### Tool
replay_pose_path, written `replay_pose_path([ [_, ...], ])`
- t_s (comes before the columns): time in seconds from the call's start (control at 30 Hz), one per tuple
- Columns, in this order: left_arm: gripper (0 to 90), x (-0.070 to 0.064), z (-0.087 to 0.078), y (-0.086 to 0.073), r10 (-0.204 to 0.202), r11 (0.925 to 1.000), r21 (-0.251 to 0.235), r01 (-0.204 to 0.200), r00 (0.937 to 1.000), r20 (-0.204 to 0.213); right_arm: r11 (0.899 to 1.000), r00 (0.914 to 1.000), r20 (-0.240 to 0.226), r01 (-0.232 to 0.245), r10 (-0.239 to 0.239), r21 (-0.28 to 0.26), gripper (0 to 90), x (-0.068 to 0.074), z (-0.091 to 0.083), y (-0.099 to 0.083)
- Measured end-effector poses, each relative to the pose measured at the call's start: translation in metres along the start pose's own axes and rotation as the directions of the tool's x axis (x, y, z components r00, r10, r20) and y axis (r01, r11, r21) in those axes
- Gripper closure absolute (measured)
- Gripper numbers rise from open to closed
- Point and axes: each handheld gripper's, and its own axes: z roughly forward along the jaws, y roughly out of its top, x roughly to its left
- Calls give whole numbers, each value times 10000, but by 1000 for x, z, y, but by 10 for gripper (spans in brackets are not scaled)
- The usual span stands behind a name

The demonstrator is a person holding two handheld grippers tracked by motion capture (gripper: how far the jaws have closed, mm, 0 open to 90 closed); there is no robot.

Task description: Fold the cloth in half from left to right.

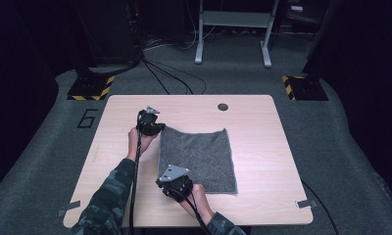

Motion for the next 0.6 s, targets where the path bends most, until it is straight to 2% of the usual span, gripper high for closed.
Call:
replay_pose_path([
  [0.07,891,2,-6,6,-88,9998,-176,87,9999,-96,9999,10000,8,47,-47,-153,880,0,-1,5],
  [0.1,891,3,-11,9,15,9998,-212,-20,9997,-235,9996,9998,-14,184,-184,-195,881,0,-2,10],
  [0.13,891,4,-16,13,219,9997,-77,-223,9988,-442,9985,9997,-5,251,-252,-496,880,2,-4,21],
  [0.17,891,4,-16,13,219,9997,-77,-223,9988,-442,9985,9997,-5,251,-252,-496,880,2,-4,21],
  [0.2,891,6,-20,16,238,9997,-53,-241,9978,-615,9979,9994,-43,338,-341,-561,880,3,-5,25],
  [0.33,890,14,-37,25,199,9996,-165,-214,9962,-854,9894,9979,18,651,-654,-1299,880,10,-11,43],
  [0.47,891,11,-43,31,311,9989,-328,-341,9957,-873,9895,9989,-2,454,-459,-1374,880,11,-15,39],
  [0.57,891,-3,-41,38,618,9972,-371,-649,9949,-797,9896,9993,117,376,-363,-1387,879,10,-23,31],
  [0.6,891,-3,-41,38,618,9972,-371,-649,9949,-797,9905,9994,171,318,-298,-1337,879,9,-26,28],
])
